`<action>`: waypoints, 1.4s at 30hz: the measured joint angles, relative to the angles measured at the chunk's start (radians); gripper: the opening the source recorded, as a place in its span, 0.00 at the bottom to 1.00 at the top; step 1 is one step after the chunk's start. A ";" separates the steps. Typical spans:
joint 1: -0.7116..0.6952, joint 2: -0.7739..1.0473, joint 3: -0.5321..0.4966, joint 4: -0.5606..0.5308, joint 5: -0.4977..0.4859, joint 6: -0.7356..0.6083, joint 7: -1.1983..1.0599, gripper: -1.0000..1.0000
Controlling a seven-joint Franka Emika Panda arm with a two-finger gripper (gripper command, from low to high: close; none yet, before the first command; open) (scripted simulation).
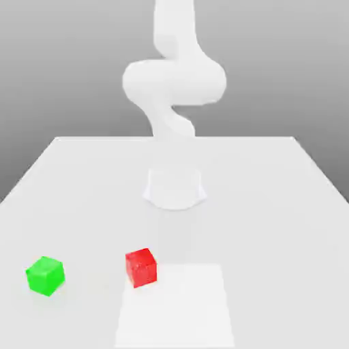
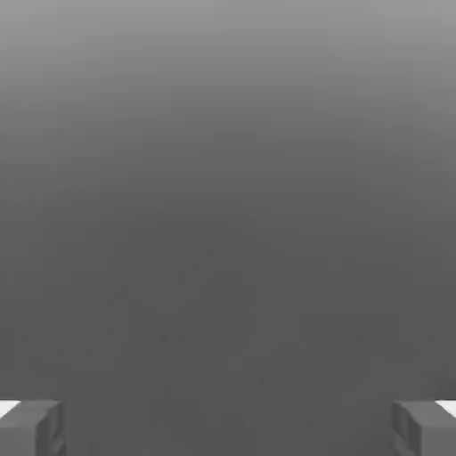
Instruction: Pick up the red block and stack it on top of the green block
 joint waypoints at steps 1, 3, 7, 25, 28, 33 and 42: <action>-0.018 0.033 0.009 -0.029 0.004 0.024 0.041 0.50; -0.053 0.099 0.025 -0.086 0.011 0.072 0.123 0.50; -0.121 0.228 0.061 -0.198 0.025 0.166 0.285 0.50; -0.245 0.897 0.044 -0.504 -0.094 0.679 0.907 0.50; -0.233 0.922 0.030 -0.501 -0.103 0.701 0.913 0.00; -0.232 0.922 0.029 -0.501 -0.104 0.703 0.914 0.00; -0.257 0.667 0.044 -0.519 0.002 0.465 0.815 0.00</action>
